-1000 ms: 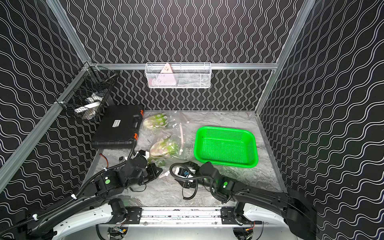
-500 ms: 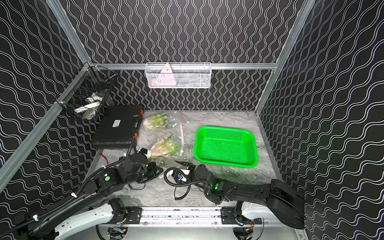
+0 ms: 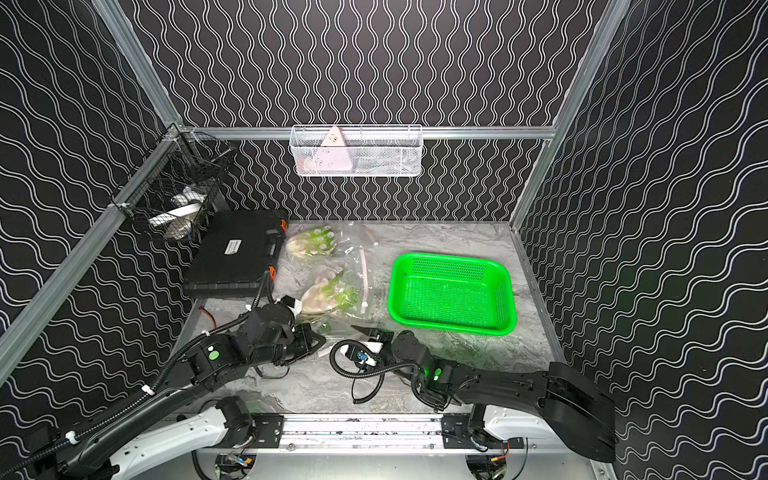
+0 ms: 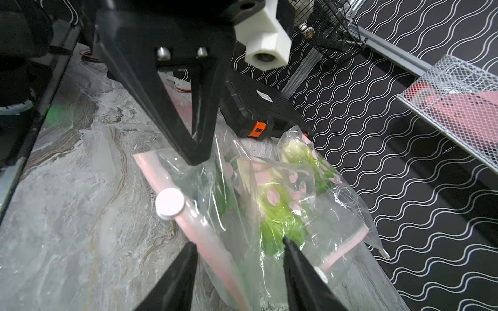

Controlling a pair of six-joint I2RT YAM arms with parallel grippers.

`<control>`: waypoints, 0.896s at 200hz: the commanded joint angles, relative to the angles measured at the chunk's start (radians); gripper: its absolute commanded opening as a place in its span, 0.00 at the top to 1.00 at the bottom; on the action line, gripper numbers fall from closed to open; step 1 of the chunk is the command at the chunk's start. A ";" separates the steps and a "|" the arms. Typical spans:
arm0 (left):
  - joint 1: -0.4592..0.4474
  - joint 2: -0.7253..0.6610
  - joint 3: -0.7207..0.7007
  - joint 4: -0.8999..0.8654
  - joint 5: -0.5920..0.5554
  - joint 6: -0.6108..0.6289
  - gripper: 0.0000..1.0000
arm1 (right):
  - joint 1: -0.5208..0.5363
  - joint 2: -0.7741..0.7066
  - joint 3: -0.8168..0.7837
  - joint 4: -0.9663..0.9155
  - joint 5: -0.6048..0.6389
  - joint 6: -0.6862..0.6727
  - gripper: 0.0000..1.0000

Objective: Open the zip-top bag and take out the chinese cabbages
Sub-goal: Adjust the zipper food storage bag at the center of the board.

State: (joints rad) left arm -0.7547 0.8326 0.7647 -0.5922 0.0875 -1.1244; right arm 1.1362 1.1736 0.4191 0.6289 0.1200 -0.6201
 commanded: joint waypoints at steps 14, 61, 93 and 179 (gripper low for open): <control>0.003 0.003 0.001 0.028 0.017 0.004 1.00 | 0.000 0.040 0.006 0.049 -0.016 0.001 0.50; 0.008 0.000 -0.009 0.029 0.027 0.004 1.00 | 0.001 0.093 0.006 0.087 -0.030 0.011 0.53; 0.010 0.005 -0.015 0.043 0.042 -0.002 1.00 | 0.002 0.115 -0.001 0.162 -0.002 0.009 0.55; 0.015 -0.003 -0.016 0.045 0.061 0.024 1.00 | 0.002 0.128 -0.013 0.216 -0.024 0.037 0.71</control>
State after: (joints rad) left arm -0.7437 0.8341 0.7467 -0.5682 0.1383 -1.1236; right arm 1.1374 1.2999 0.4061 0.7853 0.1135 -0.6003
